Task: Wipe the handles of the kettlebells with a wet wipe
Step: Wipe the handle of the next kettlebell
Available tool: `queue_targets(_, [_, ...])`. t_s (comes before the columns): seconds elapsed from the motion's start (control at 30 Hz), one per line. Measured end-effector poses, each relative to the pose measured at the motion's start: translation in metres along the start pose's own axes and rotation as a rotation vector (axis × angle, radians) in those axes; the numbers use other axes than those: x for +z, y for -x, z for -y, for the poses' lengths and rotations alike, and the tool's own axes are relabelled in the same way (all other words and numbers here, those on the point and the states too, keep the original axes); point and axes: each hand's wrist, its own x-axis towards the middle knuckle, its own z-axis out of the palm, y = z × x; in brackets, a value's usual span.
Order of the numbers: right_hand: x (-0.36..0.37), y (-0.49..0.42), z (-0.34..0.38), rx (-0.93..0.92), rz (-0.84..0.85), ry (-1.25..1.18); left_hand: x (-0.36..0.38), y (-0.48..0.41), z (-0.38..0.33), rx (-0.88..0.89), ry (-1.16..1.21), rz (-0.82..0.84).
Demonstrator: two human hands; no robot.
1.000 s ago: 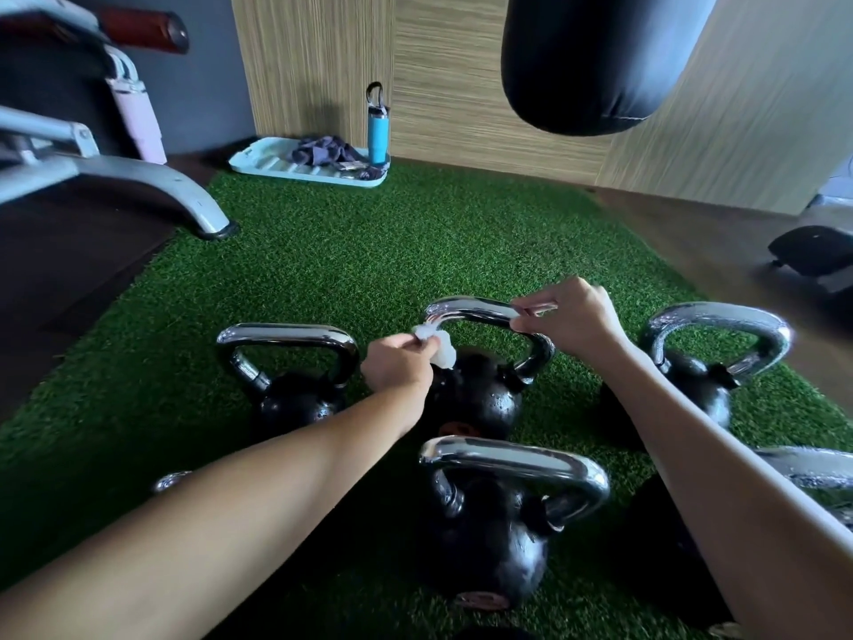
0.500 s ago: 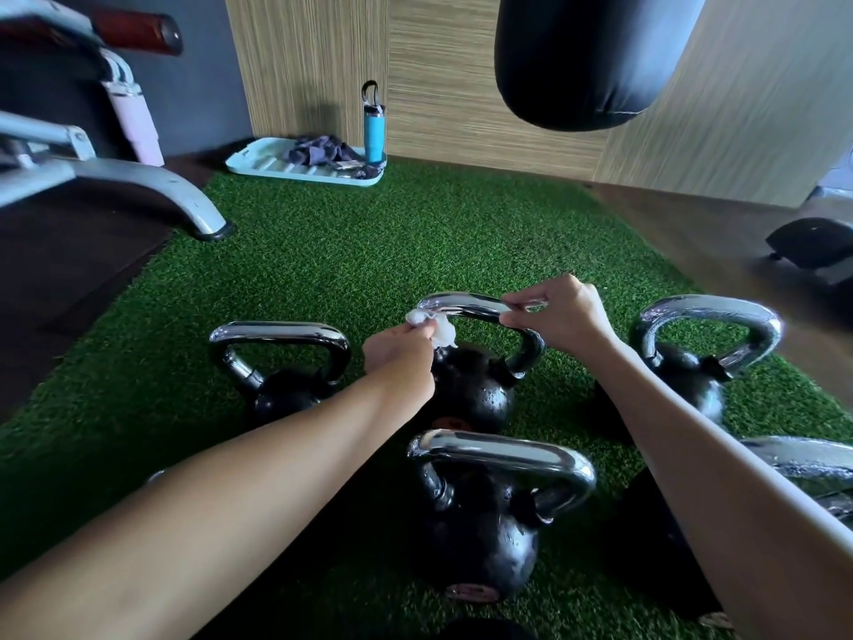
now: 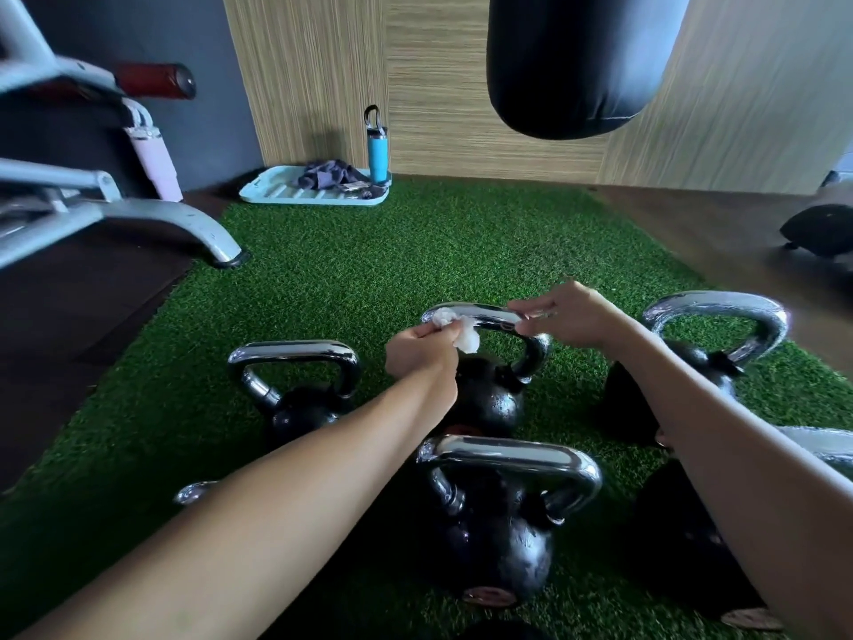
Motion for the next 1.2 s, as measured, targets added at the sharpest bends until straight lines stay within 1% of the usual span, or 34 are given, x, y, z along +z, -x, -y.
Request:
queue_targets(0.07, [0.001,-0.001,-0.007,-0.006,0.056,-0.027,-0.002,0.001,-0.002,0.005,-0.002,-0.012])
queue_targets(0.1, [0.003,-0.001,-0.010,-0.003,0.045,-0.037,-0.002,0.000,-0.002,0.019,-0.009,-0.016])
queue_targets(0.23, [0.010,0.006,-0.011,0.035,-0.089,0.014,-0.001,-0.001,-0.002,0.062,-0.021,-0.023])
queue_targets(0.33, [0.018,0.014,-0.007,0.053,-0.139,-0.006,0.000,-0.006,-0.001,0.102,-0.012,-0.007])
queue_targets(0.43, [0.029,0.022,0.001,0.131,-0.245,-0.013,0.002,-0.016,-0.003,0.139,-0.096,0.011])
queue_targets(0.5, [0.042,0.029,0.008,0.207,-0.335,-0.009,0.003,-0.027,-0.007,0.185,-0.207,0.072])
queue_targets(0.57, [0.052,0.035,0.013,0.256,-0.383,0.011,0.004,-0.039,-0.014,0.238,-0.319,0.195])
queue_targets(0.63, [0.055,0.039,0.012,0.258,-0.359,0.025,0.004,-0.044,-0.024,0.302,-0.465,0.280])
queue_targets(0.7, [0.051,0.043,0.005,0.216,-0.299,0.015,0.005,-0.047,-0.029,0.362,-0.532,0.308])
queue_targets(0.77, [0.047,0.045,0.001,0.170,-0.265,-0.006,0.003,-0.046,-0.022,0.416,-0.523,0.333])
queue_targets(0.83, [0.045,0.043,0.001,0.148,-0.268,0.002,-0.001,-0.042,-0.004,0.472,-0.492,0.354])
queue_targets(0.93, [0.044,0.040,0.001,0.129,-0.267,0.016,0.000,-0.037,0.014,0.541,-0.486,0.336])
queue_targets(1.0, [0.041,0.041,-0.002,0.104,-0.249,-0.029,0.006,-0.034,0.006,0.534,-0.492,0.311])
queue_targets(1.1, [0.039,0.042,-0.010,0.073,-0.223,-0.123,0.009,-0.035,-0.013,0.434,-0.520,0.278])
queue_targets(1.2, [0.040,0.041,-0.011,0.061,-0.202,-0.138,0.001,-0.021,-0.002,0.450,-0.574,0.339])
